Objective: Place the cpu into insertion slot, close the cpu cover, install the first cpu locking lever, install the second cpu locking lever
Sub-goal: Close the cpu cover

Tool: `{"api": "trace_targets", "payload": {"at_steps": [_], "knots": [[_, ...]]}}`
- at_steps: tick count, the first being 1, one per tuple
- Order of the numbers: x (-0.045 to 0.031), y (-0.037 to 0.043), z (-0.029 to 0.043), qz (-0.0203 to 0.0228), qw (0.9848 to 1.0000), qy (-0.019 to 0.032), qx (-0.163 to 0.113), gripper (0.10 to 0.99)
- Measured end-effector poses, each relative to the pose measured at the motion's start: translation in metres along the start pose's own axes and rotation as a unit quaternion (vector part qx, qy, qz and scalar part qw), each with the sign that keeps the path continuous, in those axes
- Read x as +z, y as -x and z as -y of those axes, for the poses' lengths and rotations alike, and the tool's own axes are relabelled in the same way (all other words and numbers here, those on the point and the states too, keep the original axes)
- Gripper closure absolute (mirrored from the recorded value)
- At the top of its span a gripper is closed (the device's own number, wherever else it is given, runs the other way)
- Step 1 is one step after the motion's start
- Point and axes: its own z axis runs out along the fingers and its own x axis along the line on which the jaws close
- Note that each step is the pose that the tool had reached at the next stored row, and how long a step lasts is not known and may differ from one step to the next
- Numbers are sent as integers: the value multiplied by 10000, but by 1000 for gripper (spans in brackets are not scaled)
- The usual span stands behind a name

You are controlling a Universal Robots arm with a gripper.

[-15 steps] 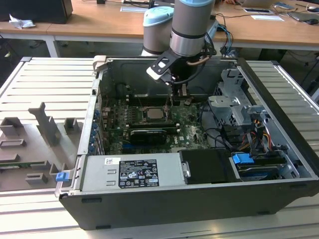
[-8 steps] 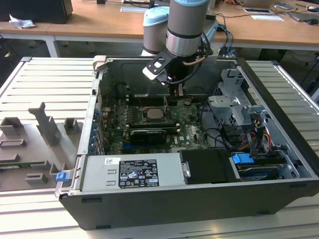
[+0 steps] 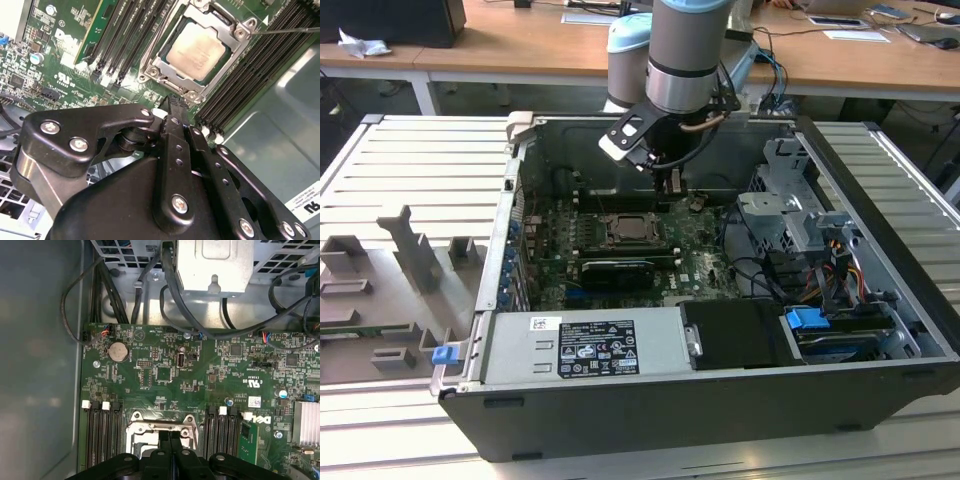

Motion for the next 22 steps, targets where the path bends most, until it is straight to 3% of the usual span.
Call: {"api": "trace_targets", "payload": {"at_steps": [7, 22], "knots": [[3, -3, 82, 0, 10000, 0, 0, 980], [18, -4, 110, 0, 10000, 0, 0, 980]]}}
